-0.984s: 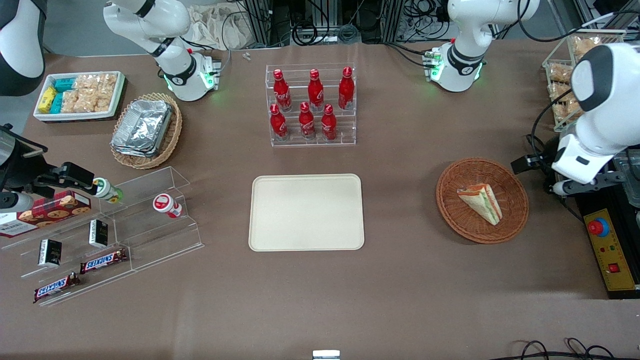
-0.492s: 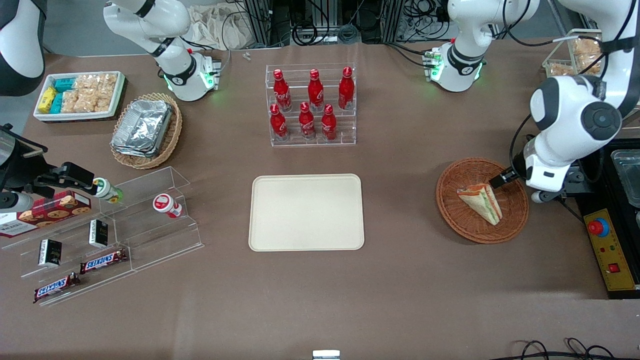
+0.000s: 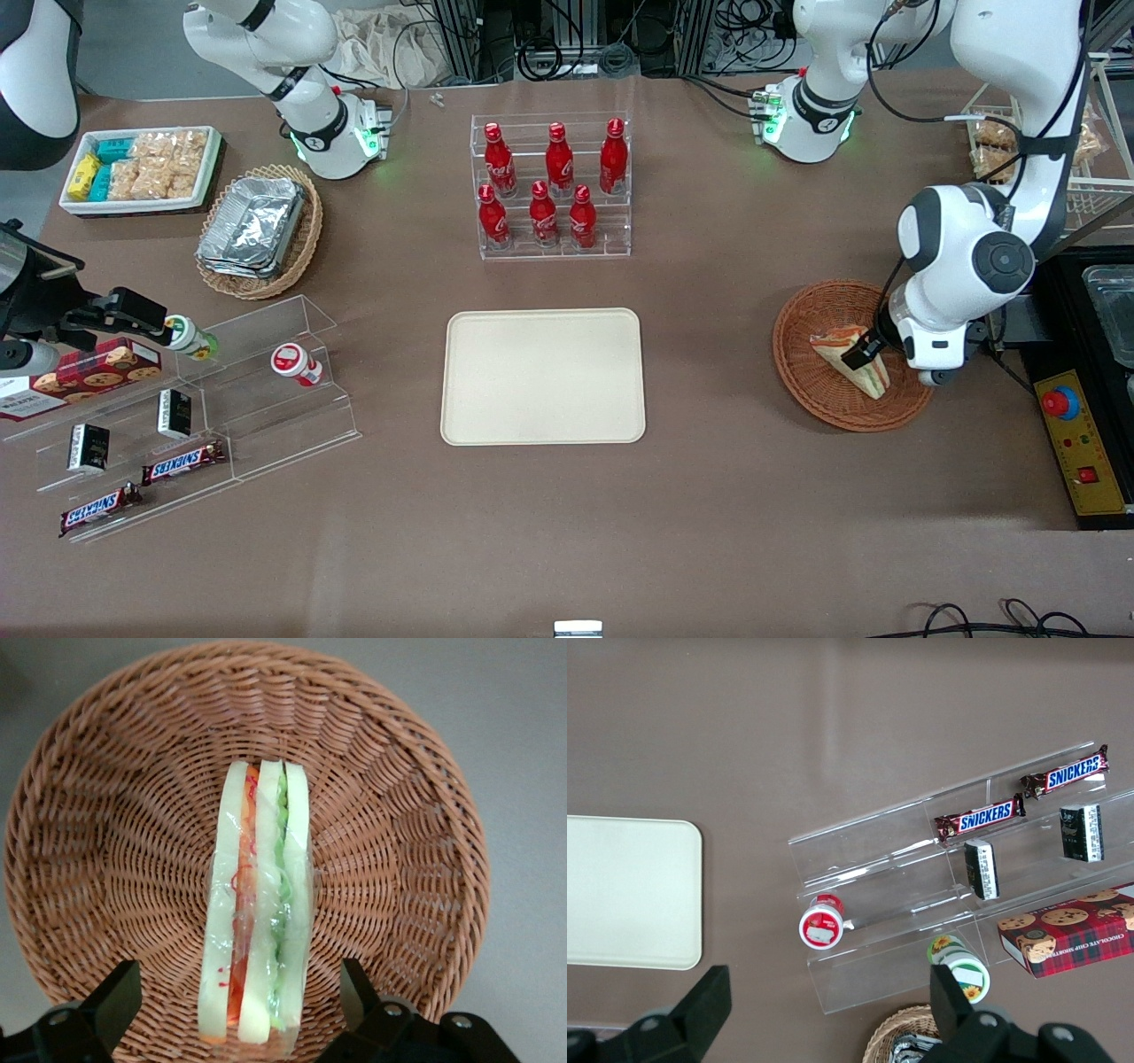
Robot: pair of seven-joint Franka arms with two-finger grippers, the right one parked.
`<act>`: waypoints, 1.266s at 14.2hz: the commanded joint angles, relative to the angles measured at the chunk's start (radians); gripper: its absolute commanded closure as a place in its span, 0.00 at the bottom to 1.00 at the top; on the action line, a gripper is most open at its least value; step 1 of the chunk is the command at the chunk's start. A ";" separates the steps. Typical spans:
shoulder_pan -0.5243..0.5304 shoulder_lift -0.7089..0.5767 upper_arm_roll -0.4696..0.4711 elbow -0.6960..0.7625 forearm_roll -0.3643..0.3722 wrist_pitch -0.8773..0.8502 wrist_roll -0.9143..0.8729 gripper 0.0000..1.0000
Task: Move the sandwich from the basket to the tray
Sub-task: 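Lower the left gripper and close it on the sandwich wedge, then lift the sandwich and carry it over the cream tray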
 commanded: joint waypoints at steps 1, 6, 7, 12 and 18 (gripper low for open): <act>-0.010 0.019 0.004 -0.006 -0.017 0.044 -0.048 0.00; -0.008 0.041 0.004 -0.009 -0.017 0.079 -0.114 0.38; -0.008 0.039 0.004 -0.009 -0.017 0.076 -0.117 0.54; -0.008 -0.024 0.004 0.055 -0.015 -0.084 -0.109 1.00; -0.011 -0.082 -0.002 0.416 -0.012 -0.619 -0.095 1.00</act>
